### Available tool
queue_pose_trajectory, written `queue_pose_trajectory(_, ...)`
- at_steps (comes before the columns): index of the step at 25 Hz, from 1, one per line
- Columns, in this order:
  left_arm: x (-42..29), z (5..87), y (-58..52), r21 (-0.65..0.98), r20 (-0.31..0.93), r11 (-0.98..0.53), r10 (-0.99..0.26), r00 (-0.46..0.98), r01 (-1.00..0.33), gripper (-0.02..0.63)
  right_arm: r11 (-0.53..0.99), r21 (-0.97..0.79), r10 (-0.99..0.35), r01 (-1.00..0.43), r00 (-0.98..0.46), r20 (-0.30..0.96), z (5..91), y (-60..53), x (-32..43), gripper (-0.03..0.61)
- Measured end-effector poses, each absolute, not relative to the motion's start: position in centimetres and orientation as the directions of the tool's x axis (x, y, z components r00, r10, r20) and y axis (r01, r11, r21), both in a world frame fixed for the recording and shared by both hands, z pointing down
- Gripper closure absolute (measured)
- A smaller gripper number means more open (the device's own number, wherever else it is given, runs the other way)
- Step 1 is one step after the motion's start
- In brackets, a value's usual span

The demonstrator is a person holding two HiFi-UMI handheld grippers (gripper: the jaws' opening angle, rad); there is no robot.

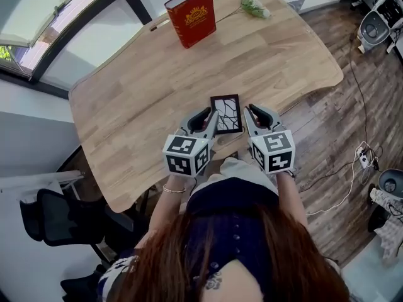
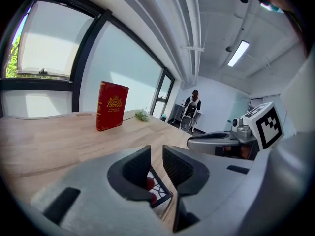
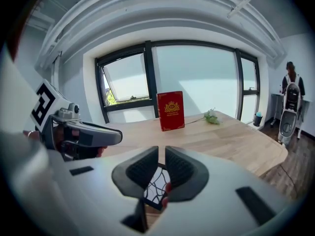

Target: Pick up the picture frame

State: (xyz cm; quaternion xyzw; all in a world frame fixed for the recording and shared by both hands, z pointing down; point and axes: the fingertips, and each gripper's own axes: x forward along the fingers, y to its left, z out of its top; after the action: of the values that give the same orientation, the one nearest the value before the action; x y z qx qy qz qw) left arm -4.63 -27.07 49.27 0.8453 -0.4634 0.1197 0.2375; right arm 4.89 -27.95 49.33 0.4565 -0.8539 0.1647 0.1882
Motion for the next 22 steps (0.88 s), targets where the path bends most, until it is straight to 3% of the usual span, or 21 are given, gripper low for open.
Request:
queue_pose_trajectory(3,-4.9,50.6,-27.4,0.308,0.448,-0.441,-0.715,0.537,-0.843,0.508,0.535,-0.115,-0.696,-0.837,-0.514,0.502,50.7,-28.4,4.8,0.549)
queue_pose_trajectory(22,-6.4,61.5,-28.7,0.379,0.669,-0.304,-0.563,0.486,-0.874,0.469,0.549,-0.196,-0.529,-0.812,-0.519,0.672,59.7,-30.6,3.9,0.495)
